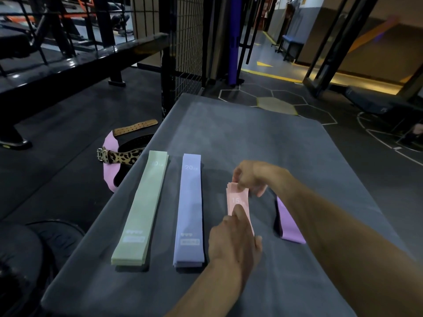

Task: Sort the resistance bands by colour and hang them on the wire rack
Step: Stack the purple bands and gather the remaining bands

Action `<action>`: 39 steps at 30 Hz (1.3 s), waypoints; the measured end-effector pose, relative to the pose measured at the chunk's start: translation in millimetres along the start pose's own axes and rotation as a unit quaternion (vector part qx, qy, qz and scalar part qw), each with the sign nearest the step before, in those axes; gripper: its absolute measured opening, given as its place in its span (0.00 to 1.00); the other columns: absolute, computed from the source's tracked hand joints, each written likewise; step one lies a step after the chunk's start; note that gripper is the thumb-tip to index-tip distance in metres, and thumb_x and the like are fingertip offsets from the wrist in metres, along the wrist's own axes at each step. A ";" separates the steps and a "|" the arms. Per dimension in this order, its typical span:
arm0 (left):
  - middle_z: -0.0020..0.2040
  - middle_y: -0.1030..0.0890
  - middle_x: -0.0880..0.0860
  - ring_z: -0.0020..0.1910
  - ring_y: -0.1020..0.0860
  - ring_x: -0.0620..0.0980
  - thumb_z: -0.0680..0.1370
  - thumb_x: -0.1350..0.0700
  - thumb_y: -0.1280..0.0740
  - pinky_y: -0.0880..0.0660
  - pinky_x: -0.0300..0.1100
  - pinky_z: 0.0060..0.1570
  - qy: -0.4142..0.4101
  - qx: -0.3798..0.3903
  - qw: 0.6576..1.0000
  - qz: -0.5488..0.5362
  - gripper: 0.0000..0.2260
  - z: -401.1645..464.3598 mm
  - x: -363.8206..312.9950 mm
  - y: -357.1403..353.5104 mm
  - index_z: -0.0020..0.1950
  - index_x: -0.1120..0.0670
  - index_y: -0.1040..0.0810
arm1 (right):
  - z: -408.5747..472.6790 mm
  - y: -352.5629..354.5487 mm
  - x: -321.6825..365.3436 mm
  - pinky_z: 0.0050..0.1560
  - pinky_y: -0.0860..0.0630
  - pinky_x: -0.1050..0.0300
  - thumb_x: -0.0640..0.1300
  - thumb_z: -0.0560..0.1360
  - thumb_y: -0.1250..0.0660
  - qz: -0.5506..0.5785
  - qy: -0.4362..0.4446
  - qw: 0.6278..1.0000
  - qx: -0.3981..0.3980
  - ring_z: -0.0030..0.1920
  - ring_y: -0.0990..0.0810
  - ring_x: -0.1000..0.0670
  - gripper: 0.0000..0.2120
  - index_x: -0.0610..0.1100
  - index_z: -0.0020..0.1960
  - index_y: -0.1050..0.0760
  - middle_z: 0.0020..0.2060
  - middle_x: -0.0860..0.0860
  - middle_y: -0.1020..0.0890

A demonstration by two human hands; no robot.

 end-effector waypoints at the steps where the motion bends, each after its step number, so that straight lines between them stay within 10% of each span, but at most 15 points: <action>1: 0.57 0.20 0.56 0.53 0.18 0.56 0.80 0.40 0.38 0.26 0.46 0.44 0.000 0.002 1.000 0.000 0.23 -0.1 0.1 -0.5 0.64 0.54 0.37 | -0.6 -1.2 0.4 0.43 0.15 0.49 0.40 0.78 0.31 0.004 -0.009 1.000 0.005 0.45 0.14 0.44 0.10 0.47 0.58 0.21 0.50 0.44 0.15; 15: 0.57 0.19 0.56 0.54 0.18 0.56 0.81 0.43 0.39 0.31 0.44 0.42 -0.005 -0.005 1.000 0.005 0.21 -0.5 -0.4 0.7 0.66 0.55 0.37 | -23.9 -12.9 26.6 0.45 0.15 0.44 0.58 0.75 0.32 -0.010 -0.045 0.999 0.015 0.44 0.14 0.39 0.21 0.40 0.53 0.24 0.47 0.42 0.18; 22: 0.58 0.20 0.55 0.54 0.18 0.55 0.81 0.43 0.39 0.26 0.45 0.46 -0.009 -0.008 1.000 0.012 0.21 -0.2 -0.7 1.0 0.66 0.55 0.37 | -20.7 -14.3 37.7 0.29 0.30 0.58 0.44 0.75 0.35 -0.120 -0.026 0.988 -0.090 0.33 0.26 0.44 0.11 0.44 0.36 0.32 0.34 0.48 0.28; 31: 0.59 0.20 0.56 0.55 0.19 0.56 0.81 0.41 0.39 0.32 0.45 0.43 -0.015 -0.014 1.000 0.009 0.22 -0.7 0.4 3.7 0.66 0.55 0.37 | -17.4 -2.7 23.6 0.43 0.15 0.47 0.61 0.73 0.29 -0.044 -0.020 0.999 0.003 0.45 0.15 0.43 0.23 0.42 0.52 0.22 0.46 0.44 0.18; 39: 0.53 0.20 0.55 0.49 0.18 0.59 0.75 0.44 0.28 0.37 0.43 0.37 -0.055 -0.039 0.997 0.030 0.23 -3.5 -6.1 19.6 0.62 0.52 0.33 | 2.7 1.1 1.1 0.44 0.18 0.54 0.40 0.75 0.29 -0.096 0.042 0.994 0.025 0.40 0.20 0.49 0.12 0.52 0.56 0.21 0.51 0.47 0.16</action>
Point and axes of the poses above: each hand's wrist, its own z-axis towards the middle knuckle, its own y-axis out of the back of the hand, x = y × z, the point moved 5 cm from there along z, towards the middle knuckle
